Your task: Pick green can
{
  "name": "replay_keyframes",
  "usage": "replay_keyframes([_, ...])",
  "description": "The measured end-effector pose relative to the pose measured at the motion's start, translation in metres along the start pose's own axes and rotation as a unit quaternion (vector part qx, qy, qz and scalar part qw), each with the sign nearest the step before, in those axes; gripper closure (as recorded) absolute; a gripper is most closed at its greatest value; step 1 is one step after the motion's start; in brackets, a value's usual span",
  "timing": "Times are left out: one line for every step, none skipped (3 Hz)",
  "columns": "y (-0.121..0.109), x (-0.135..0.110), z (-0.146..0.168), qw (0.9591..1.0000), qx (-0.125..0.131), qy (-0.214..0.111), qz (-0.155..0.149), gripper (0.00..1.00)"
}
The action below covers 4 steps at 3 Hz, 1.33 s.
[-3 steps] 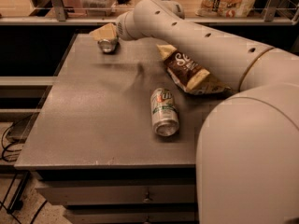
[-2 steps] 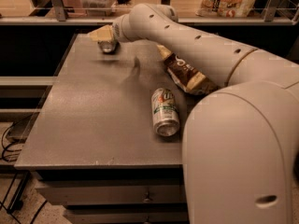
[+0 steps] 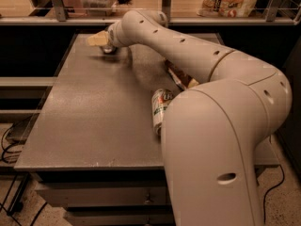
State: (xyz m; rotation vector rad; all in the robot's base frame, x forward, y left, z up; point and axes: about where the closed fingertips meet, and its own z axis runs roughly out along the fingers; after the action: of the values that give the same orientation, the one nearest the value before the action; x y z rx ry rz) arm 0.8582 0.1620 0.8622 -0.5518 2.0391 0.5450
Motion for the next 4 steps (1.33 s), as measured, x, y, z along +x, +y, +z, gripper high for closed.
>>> replay_keyframes([0.001, 0.001, 0.009, 1.0, 0.002, 0.005, 0.001, 0.41])
replay_keyframes([0.001, -0.004, 0.007, 0.9999, 0.012, 0.004, -0.007, 0.65])
replay_keyframes([-0.002, -0.024, -0.012, 0.9991, 0.025, -0.016, -0.029, 0.88])
replay_keyframes([-0.002, -0.064, -0.054, 0.9954, 0.03, -0.058, -0.07, 1.0])
